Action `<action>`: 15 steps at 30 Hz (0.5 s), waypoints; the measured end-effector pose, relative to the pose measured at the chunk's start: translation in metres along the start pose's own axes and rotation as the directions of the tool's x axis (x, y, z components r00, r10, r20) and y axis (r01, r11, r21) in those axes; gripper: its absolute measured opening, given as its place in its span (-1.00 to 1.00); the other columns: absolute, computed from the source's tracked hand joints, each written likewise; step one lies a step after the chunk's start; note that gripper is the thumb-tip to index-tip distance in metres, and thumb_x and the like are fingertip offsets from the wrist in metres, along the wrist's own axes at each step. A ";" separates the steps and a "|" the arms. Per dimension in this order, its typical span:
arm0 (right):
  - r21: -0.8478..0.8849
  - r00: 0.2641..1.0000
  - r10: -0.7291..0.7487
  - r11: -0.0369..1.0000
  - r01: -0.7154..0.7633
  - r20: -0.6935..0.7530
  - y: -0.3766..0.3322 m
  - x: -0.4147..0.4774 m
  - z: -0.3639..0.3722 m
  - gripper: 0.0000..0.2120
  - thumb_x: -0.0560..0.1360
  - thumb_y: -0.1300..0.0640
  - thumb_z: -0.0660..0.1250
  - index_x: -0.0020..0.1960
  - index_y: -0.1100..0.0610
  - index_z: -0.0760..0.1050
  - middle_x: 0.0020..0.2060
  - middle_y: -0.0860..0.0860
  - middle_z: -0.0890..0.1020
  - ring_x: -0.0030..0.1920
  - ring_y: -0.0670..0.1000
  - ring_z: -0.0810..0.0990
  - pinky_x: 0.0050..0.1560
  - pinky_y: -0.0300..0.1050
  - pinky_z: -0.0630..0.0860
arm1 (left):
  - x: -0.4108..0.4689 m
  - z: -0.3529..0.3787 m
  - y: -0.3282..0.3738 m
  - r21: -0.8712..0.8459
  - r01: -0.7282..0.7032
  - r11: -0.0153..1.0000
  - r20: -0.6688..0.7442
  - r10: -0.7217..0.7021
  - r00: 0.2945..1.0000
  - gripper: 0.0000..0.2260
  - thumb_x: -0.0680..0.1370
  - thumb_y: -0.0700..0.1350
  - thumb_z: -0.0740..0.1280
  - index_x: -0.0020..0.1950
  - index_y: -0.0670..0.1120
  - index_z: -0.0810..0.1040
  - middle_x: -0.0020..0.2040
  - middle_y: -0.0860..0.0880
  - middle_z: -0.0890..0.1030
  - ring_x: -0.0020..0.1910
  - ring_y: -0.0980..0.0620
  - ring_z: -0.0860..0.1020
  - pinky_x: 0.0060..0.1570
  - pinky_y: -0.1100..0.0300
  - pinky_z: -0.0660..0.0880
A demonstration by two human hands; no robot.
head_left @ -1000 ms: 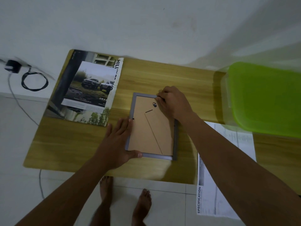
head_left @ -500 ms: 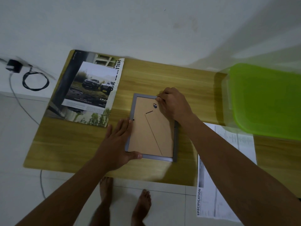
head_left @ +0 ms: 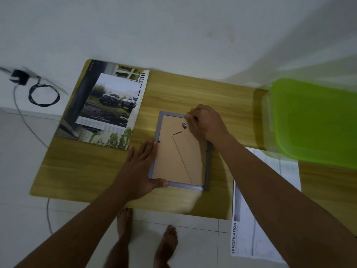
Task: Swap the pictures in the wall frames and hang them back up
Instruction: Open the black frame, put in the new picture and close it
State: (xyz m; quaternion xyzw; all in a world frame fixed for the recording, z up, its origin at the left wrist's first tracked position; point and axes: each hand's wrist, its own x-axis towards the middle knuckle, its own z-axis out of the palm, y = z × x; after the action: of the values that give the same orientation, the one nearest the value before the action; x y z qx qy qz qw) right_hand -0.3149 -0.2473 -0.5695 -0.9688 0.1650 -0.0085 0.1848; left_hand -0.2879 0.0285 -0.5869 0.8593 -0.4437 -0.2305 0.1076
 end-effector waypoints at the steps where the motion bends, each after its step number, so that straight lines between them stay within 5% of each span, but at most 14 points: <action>1: 0.001 1.000 0.004 1.000 -0.004 0.013 -0.002 -0.001 -0.003 -0.67 0.62 -0.03 0.20 0.05 0.14 0.67 -0.04 0.11 0.61 0.04 0.14 0.52 -0.04 -0.04 0.46 | 0.000 -0.001 0.001 -0.012 0.001 1.000 0.000 -0.001 1.000 0.10 0.31 0.57 0.08 0.55 -0.04 -0.36 0.56 0.04 -0.31 0.52 0.09 -0.36 0.51 -0.03 -0.30; 4: -0.065 0.997 -0.050 0.996 0.054 0.052 -0.016 -0.010 -0.003 -0.57 0.55 -0.22 0.21 0.26 0.03 0.53 0.16 0.09 0.55 0.20 0.15 0.45 0.19 0.06 0.41 | -0.002 -0.005 0.005 -0.063 0.046 0.997 -0.003 -0.046 0.999 0.17 0.28 0.55 0.16 0.55 -0.10 -0.34 0.54 0.00 -0.35 0.52 0.04 -0.36 0.49 0.06 -0.32; 7: -0.084 0.979 -0.146 0.984 0.159 0.144 -0.033 -0.015 0.005 -0.32 0.49 -0.31 0.27 0.49 0.02 0.34 0.46 0.08 0.36 0.47 0.14 0.24 0.47 0.19 0.15 | -0.002 -0.006 0.006 -0.011 0.070 0.997 -0.002 -0.070 0.998 0.15 0.27 0.56 0.13 0.55 -0.10 -0.31 0.52 -0.01 -0.35 0.52 -0.02 -0.34 0.51 -0.07 -0.27; 10: -0.099 0.960 -0.212 0.967 0.233 0.185 -0.039 -0.014 0.013 -0.25 0.47 -0.34 0.31 0.50 0.07 0.34 0.49 0.07 0.32 0.51 0.13 0.19 0.52 0.23 0.00 | -0.001 -0.005 0.006 0.033 0.099 0.995 0.029 -0.100 0.995 0.13 0.27 0.57 0.09 0.55 -0.08 -0.31 0.50 0.00 -0.39 0.52 -0.02 -0.37 0.49 -0.17 -0.28; 15: -0.108 0.958 -0.254 0.957 0.269 0.129 -0.043 -0.009 0.017 -0.25 0.41 -0.34 0.39 0.40 0.15 0.47 0.40 0.12 0.44 0.41 0.17 0.35 0.45 0.14 0.19 | -0.002 -0.003 0.003 0.019 0.092 0.996 0.027 -0.093 0.995 0.12 0.30 0.55 0.13 0.57 -0.09 -0.29 0.55 -0.02 -0.35 0.51 -0.01 -0.38 0.48 -0.14 -0.31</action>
State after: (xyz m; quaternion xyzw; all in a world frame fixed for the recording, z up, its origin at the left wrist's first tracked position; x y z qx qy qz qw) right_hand -0.3082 -0.2005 -0.5688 -0.9906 0.0246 0.0327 0.1303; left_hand -0.2900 0.0284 -0.5823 0.8765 -0.4069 -0.2434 0.0831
